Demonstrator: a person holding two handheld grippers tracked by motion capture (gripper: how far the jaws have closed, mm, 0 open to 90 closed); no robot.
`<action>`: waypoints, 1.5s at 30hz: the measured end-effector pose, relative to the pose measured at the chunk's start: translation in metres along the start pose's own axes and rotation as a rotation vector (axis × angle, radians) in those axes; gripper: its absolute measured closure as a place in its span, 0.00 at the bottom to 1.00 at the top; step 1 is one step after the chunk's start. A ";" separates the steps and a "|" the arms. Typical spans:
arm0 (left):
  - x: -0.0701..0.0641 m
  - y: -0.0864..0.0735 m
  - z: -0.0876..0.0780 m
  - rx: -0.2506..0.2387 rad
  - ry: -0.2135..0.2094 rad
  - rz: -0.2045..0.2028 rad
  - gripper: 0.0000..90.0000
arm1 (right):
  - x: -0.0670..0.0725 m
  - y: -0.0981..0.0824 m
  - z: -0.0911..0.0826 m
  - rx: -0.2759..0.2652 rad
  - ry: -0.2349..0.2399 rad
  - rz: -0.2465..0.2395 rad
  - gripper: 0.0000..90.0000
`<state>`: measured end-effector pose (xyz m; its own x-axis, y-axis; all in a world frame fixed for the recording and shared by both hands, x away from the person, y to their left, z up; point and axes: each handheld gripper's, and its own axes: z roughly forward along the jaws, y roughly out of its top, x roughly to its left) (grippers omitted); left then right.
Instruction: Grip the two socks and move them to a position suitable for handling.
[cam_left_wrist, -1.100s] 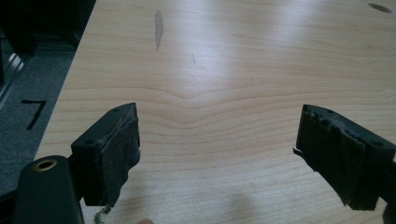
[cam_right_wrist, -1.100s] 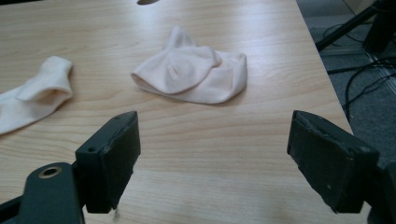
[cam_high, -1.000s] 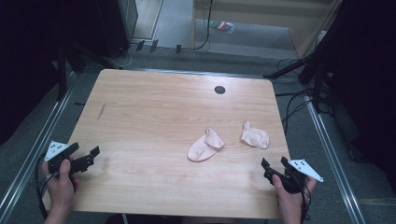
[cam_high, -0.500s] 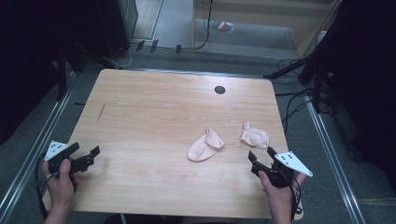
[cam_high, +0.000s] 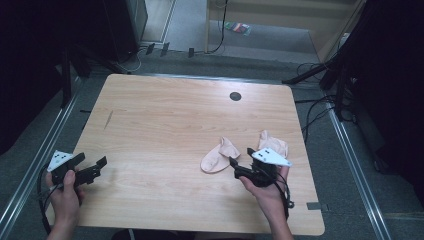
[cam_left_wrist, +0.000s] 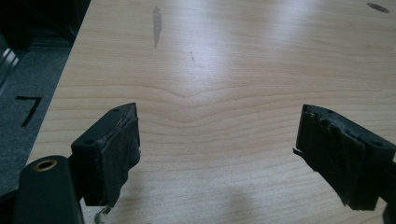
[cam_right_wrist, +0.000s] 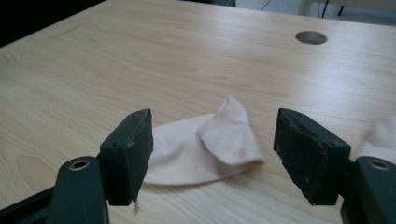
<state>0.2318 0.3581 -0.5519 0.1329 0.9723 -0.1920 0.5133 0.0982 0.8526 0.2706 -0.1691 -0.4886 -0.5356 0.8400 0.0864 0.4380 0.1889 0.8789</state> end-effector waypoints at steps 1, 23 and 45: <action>0.000 0.000 0.000 -0.001 -0.002 -0.001 0.16 | 0.002 0.000 0.005 0.008 0.005 0.001 0.32; 0.001 0.001 0.002 0.022 -0.018 -0.010 0.16 | 0.018 -0.022 0.095 0.235 -0.039 -0.080 0.17; -0.002 0.001 0.002 0.020 0.011 0.016 0.16 | 0.036 0.002 0.049 0.126 -0.105 0.060 0.91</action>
<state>0.2332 0.3556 -0.5518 0.1320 0.9761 -0.1728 0.5282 0.0783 0.8455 0.2875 -0.1137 -0.5064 -0.4307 0.8988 0.0817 0.5574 0.1937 0.8073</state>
